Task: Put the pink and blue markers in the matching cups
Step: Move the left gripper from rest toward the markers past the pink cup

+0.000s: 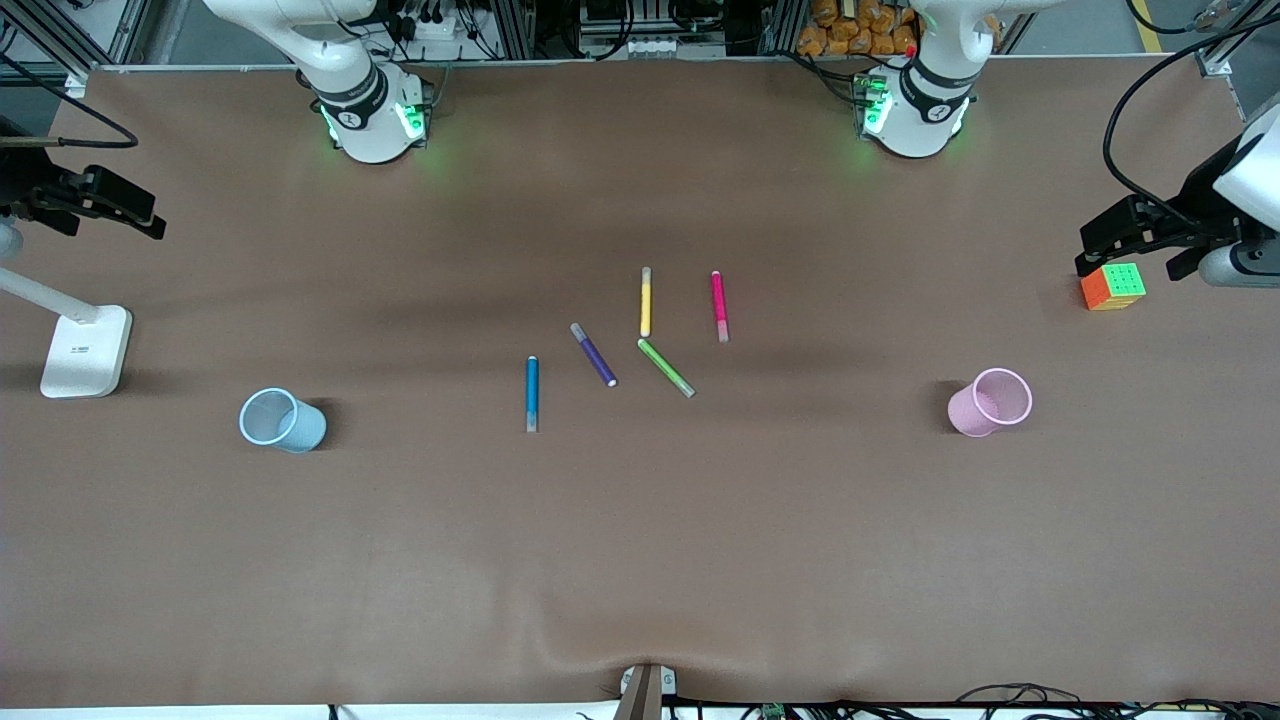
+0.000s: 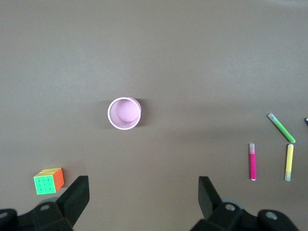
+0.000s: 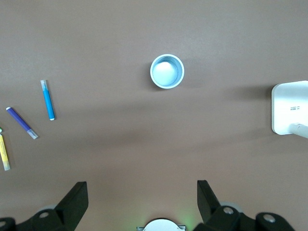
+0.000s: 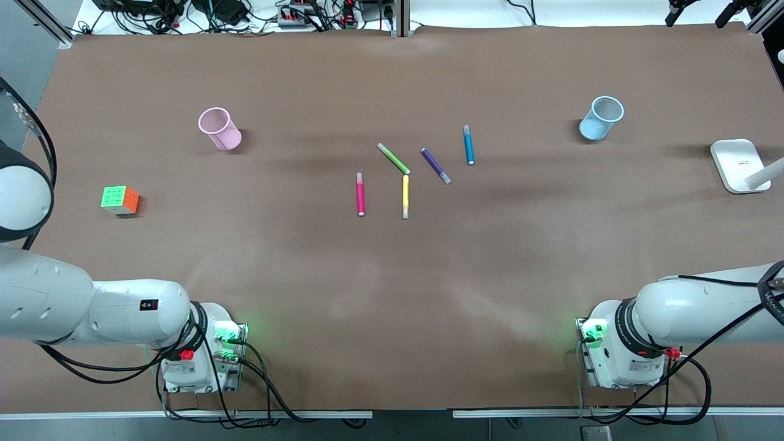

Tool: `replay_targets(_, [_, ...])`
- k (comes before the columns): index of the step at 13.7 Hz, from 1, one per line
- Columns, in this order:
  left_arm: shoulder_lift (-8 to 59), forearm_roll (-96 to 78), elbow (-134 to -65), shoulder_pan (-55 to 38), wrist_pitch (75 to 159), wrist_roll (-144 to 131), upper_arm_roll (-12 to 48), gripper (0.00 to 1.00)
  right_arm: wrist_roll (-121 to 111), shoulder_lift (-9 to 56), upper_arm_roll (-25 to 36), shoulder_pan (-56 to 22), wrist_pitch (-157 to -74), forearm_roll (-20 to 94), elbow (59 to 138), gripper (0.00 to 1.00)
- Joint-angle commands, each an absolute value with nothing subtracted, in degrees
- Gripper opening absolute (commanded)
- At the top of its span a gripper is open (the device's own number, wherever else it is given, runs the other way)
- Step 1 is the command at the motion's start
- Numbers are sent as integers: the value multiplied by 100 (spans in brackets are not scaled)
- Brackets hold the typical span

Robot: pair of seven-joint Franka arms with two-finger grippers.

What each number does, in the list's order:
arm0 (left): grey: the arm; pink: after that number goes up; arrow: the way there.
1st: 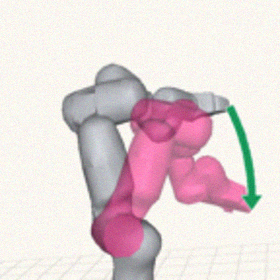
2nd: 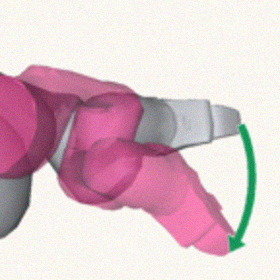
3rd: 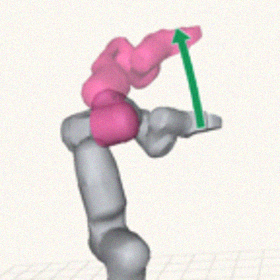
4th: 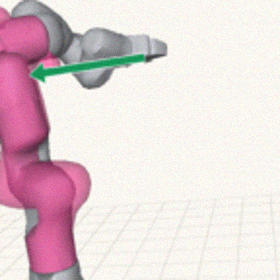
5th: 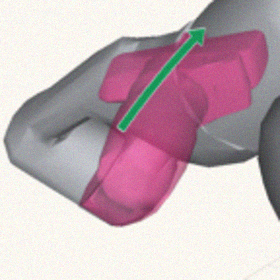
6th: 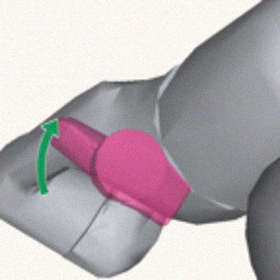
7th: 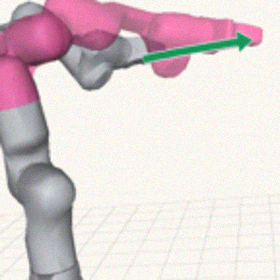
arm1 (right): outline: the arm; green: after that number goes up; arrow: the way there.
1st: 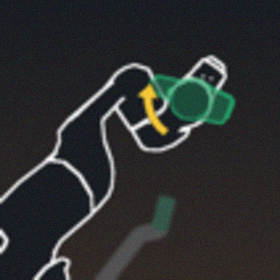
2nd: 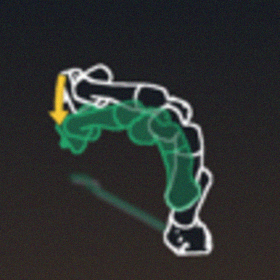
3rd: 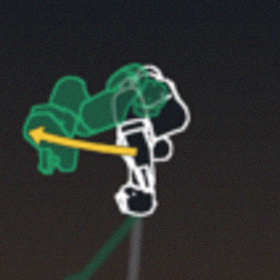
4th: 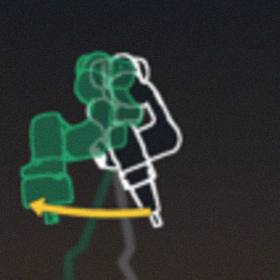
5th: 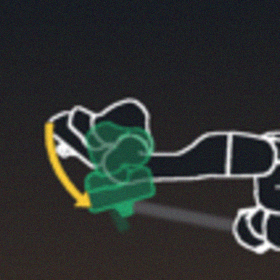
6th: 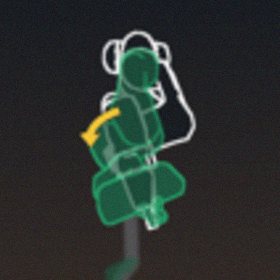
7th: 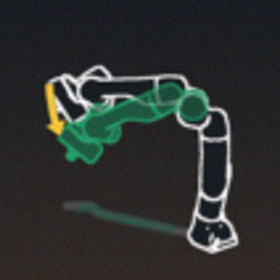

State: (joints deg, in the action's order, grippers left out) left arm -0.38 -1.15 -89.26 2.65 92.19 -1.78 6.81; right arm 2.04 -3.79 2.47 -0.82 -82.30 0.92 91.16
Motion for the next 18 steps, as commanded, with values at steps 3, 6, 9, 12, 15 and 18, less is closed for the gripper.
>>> replay_targets(3, [-26,-141,-8851,316,9114,-105,712,100,229,-343,220,-44,-8165,105,9044,100])
replay_targets(6, [9,-141,-8868,290,9114,-158,721,100,229,-334,220,-44,-8165,105,9044,100])
replay_targets(9, [79,-132,-8956,255,8852,-185,765,100,229,-343,220,-44,-8156,105,9044,100])
replay_targets(12, [429,-132,-8956,255,8807,-141,765,100,229,-343,220,-44,-8156,105,9044,100])
replay_targets(15, [711,-132,-8930,229,8807,-359,773,100,229,-343,220,-44,-8148,105,9044,100])
replay_targets(18, [974,-158,-8921,62,8868,-753,791,100,229,-343,211,-44,-8148,105,9035,100])
